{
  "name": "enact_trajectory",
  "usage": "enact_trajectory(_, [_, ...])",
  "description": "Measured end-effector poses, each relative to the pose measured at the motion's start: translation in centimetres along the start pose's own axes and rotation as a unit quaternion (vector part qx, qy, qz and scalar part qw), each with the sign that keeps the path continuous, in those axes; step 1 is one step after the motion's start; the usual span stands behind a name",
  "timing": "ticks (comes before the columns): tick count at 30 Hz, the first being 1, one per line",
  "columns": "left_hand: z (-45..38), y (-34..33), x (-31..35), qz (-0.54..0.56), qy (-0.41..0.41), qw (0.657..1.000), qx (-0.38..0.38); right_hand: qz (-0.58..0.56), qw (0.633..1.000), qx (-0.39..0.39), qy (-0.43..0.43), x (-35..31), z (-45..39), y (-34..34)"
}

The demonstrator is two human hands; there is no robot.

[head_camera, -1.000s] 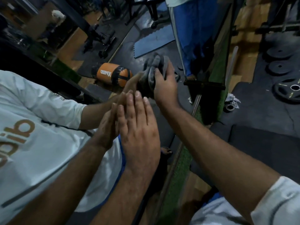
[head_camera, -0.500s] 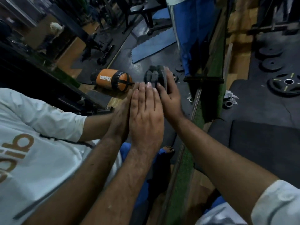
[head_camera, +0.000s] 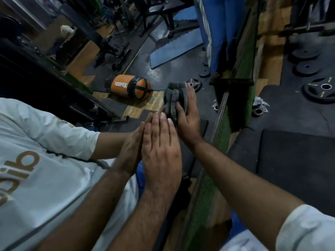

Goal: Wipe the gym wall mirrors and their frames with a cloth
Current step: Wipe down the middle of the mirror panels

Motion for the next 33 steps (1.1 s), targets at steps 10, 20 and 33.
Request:
enact_trajectory(10, [1.3,0.4,-0.7,0.022,-0.009,1.000,0.001,-0.096,0.991,-0.045,-0.082,-3.5,1.9,-0.6])
enact_trajectory(20, [7.7,1.9,-3.3,-0.017,0.056,0.998,-0.026,-0.047,0.951,-0.021,-0.306,1.1,10.0,-0.8])
enact_trajectory(33, [11.4,2.5,-5.4,-0.013,-0.039,0.999,0.019,-0.078,0.958,-0.044,-0.272,-0.4,14.6,-2.4])
Point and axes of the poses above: each hand's wrist, its own z-axis away from the middle knuckle, its own y-axis out of the back of the hand, x = y × z, the point moved 9 cm from there along -z, towards the middle knuckle, and after that the axes turned 3 degrees about y, right-handed, at the moved point
